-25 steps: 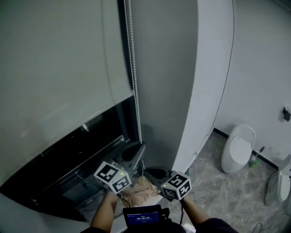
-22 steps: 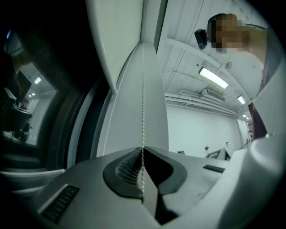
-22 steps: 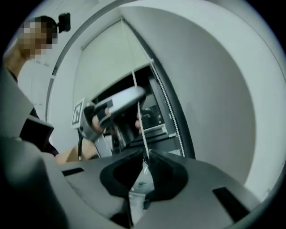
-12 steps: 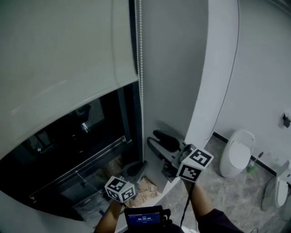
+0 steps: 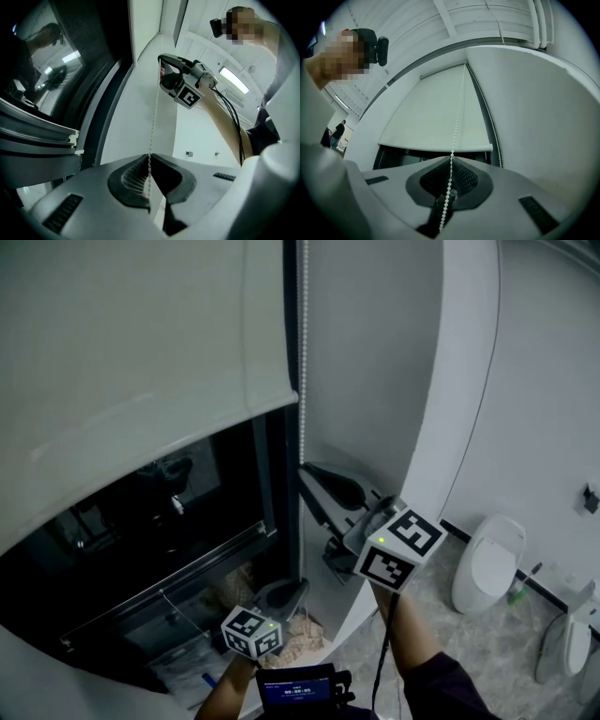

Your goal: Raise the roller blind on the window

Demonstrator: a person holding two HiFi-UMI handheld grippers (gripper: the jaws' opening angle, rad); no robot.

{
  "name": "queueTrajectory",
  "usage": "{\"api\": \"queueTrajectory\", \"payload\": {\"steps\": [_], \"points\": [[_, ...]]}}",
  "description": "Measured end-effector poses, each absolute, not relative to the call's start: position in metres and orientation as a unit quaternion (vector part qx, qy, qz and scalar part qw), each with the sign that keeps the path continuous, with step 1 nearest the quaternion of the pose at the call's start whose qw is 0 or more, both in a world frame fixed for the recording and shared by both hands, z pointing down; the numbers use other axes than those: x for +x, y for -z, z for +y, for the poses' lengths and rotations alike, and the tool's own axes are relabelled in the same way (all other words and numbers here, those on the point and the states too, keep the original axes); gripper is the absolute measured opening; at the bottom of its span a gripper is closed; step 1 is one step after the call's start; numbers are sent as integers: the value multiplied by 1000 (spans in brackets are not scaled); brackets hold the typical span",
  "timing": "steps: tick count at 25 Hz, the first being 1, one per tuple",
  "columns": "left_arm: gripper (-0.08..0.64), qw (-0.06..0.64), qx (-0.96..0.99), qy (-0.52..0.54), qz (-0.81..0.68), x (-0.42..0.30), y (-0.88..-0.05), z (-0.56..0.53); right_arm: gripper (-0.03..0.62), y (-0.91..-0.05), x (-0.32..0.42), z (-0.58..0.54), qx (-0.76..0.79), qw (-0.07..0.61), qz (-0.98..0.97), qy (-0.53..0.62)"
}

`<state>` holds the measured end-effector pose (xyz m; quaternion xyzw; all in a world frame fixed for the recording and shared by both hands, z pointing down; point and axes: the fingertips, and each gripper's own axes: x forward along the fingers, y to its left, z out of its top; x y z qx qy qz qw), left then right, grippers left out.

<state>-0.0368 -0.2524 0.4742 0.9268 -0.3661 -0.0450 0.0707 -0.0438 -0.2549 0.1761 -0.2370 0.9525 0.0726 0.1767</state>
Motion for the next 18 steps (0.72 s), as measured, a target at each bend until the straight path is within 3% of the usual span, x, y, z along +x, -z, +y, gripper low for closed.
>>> {"api": "queueTrajectory", "payload": {"steps": [7,14,18], "points": [[23,33,934,114,-336,-51,-412,-243,17,-190,-33,-255,-252,155,951,-90],[23,-32,925,182,-333,-70,-288,-244,17,-247,-45,-255,-243,116,961,-56],[23,-53,922,185,-337,-64,-259,-248,17,-304,-52,-260,-249,73,966,-25]]}}
